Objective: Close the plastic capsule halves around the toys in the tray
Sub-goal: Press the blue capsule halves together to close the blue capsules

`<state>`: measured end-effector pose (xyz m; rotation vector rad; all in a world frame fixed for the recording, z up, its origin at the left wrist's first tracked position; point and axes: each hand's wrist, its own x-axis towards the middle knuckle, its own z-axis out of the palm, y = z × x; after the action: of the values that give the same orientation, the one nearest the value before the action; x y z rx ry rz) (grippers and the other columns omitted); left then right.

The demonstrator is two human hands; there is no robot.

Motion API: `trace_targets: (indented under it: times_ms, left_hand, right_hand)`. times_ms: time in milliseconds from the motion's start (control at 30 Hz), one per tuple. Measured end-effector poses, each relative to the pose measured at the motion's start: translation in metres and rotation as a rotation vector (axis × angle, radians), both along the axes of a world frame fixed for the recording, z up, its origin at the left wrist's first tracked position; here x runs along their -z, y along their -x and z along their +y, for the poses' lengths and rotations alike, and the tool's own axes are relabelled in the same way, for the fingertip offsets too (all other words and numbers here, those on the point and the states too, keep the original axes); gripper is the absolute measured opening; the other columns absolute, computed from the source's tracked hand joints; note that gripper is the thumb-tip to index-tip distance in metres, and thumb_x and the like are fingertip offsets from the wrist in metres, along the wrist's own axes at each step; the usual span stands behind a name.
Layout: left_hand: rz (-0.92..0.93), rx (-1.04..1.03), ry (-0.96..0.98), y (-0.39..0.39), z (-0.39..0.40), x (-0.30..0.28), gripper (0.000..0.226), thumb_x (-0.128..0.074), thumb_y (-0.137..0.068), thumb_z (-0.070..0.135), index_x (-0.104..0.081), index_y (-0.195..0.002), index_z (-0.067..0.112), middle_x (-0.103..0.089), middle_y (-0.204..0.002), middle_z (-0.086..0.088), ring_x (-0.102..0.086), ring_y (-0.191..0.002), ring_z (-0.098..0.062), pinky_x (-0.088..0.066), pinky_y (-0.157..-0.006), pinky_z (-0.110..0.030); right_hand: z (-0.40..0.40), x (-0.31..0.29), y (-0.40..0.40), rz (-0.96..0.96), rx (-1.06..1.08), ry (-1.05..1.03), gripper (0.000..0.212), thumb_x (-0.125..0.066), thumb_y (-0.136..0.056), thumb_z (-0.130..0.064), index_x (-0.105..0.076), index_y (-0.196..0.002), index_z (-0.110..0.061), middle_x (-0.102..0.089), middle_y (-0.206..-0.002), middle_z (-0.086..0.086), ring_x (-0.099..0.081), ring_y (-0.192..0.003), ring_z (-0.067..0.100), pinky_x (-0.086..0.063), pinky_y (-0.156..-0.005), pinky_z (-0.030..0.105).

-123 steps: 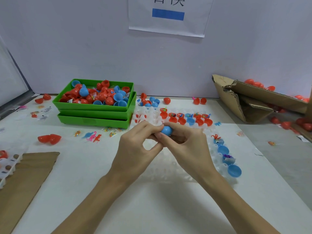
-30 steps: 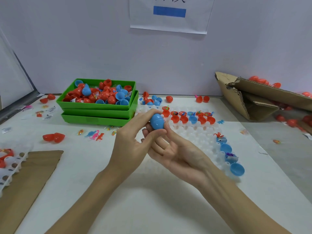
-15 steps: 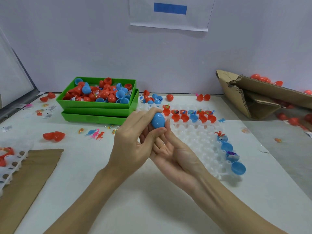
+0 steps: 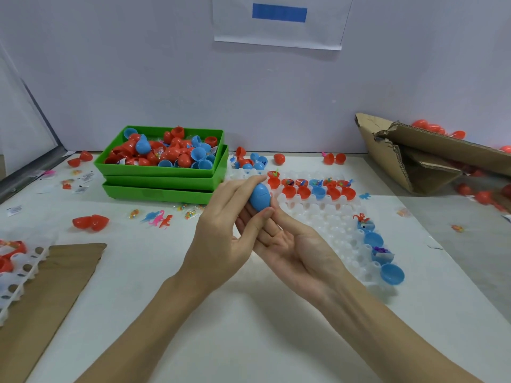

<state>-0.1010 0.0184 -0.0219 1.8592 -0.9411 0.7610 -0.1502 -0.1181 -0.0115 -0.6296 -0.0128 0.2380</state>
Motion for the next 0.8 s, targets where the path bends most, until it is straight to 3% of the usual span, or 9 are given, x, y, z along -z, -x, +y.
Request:
trace_targets:
  times_ms: [100,267,800]
  left_hand:
    - [0.148,0.070,0.119,0.002,0.001,-0.003,0.033,-0.058,-0.105,0.023,-0.067,-0.132,0.006,-0.071,-0.125,-0.001,-0.065,-0.122,-0.019,-0.050,-0.104,-0.027]
    - [0.495,0.210,0.329,-0.001,0.005,-0.011,0.022,-0.062,-0.101,0.005,-0.075,-0.118,0.008,-0.079,-0.112,0.004,-0.072,-0.113,-0.014,-0.054,-0.095,-0.020]
    - [0.500,0.281,0.318,-0.001,0.008,-0.014,0.025,-0.060,-0.099,0.017,-0.073,-0.121,0.014,-0.077,-0.117,0.006,-0.069,-0.118,-0.013,-0.054,-0.097,-0.019]
  right_hand:
    - [-0.004,-0.001,0.000,-0.029,-0.005,0.068,0.032,-0.058,-0.104,-0.023,-0.069,-0.128,-0.004,-0.063,-0.138,0.017,-0.061,-0.130,0.027,-0.048,-0.110,0.037]
    - [-0.007,-0.002,-0.001,-0.065,0.024,0.150,0.029,-0.059,-0.104,-0.019,-0.071,-0.124,-0.003,-0.065,-0.135,0.019,-0.063,-0.126,0.030,-0.053,-0.104,0.037]
    - [-0.009,-0.009,0.003,-0.105,0.087,0.213,0.031,-0.063,-0.100,-0.020,-0.072,-0.124,-0.004,-0.068,-0.131,0.017,-0.065,-0.124,0.029,-0.055,-0.100,0.033]
